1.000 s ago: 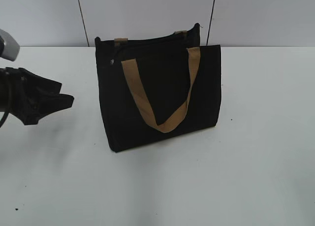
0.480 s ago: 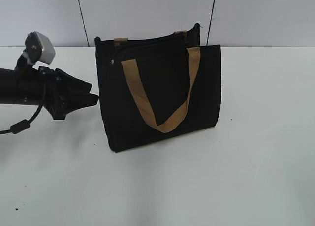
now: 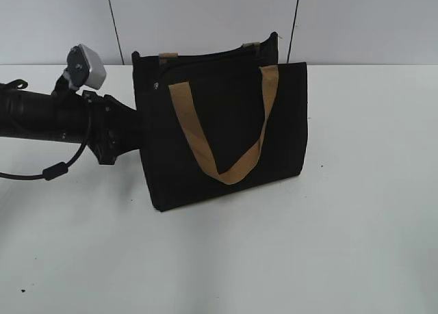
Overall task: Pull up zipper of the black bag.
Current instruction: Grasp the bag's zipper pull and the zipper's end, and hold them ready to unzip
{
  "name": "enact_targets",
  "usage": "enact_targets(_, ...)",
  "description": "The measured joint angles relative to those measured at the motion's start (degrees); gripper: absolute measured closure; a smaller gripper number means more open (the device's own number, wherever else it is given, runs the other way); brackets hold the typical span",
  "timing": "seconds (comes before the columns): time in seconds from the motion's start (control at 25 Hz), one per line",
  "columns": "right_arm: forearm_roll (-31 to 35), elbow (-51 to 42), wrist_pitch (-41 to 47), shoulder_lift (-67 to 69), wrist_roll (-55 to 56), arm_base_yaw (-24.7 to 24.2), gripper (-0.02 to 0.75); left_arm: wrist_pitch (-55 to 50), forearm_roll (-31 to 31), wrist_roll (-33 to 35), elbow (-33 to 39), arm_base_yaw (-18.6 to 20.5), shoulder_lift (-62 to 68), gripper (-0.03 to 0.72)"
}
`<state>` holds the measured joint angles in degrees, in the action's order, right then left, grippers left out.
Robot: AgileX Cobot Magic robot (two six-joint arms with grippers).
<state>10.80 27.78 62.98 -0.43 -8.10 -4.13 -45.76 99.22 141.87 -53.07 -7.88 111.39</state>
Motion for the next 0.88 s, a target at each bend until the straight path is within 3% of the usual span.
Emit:
enact_targets(0.72, 0.00, 0.00, 0.00, 0.00, 0.00, 0.00, 0.250, 2.16, -0.12, 0.00, -2.77, -1.33, 3.09, 0.311)
enact_targets(0.88, 0.00, 0.00, 0.00, 0.00, 0.00, 0.00, 0.250, 2.21, -0.12, 0.00, -2.79, -1.33, 3.09, 0.364)
